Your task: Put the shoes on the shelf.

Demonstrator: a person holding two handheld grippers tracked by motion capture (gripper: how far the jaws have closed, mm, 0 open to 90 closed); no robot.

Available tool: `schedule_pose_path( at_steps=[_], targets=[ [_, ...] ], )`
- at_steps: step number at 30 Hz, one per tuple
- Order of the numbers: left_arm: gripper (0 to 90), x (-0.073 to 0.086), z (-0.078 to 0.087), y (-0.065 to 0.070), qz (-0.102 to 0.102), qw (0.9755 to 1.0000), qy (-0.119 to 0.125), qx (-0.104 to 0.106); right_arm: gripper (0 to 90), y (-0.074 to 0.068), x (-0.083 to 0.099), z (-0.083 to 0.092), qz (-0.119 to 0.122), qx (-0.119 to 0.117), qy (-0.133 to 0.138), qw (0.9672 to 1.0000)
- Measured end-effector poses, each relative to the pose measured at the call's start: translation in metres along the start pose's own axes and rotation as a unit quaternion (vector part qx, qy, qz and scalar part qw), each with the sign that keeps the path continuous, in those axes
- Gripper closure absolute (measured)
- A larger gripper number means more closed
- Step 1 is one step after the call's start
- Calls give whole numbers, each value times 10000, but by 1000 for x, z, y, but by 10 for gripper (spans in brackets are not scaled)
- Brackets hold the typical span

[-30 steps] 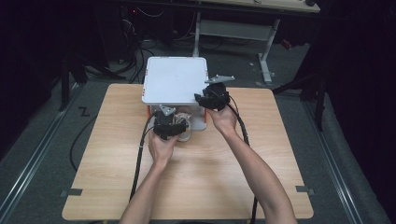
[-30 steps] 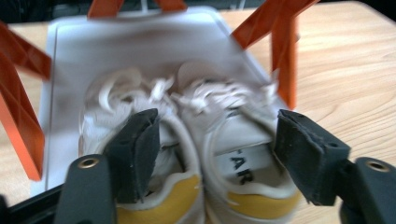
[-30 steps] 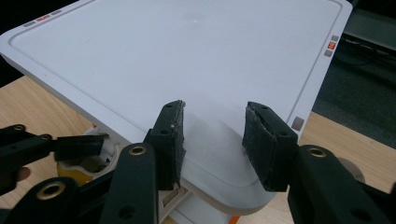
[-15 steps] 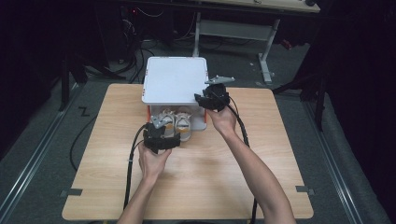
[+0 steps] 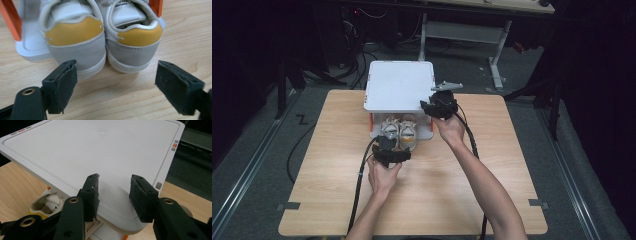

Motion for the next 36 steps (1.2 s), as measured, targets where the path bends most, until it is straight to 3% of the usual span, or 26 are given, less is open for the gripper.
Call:
schedule_pose_path(
  at_steps=[6,28,36],
  targets=[
    [209,-7,-6,-1,114,9998,-75,-141,591,-1,0,1,10,-14,-14,10000],
    [209,-14,-14,-4,238,9996,141,-78,620,-2,0,1,49,-54,-97,9999],
    [199,-20,-20,-4,235,9997,-15,-61,620,-2,0,2,39,-29,-131,9999]
  ],
)
Point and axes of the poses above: each handheld gripper's, and its own axes: z roughly backward along the jaws, x roughly out of its underside, y roughly to its right, the point moved 9 cm from there along -z, roughly forward along the jaws, and after that the axes turned 13 degrees about x, right-handed, at the moved point
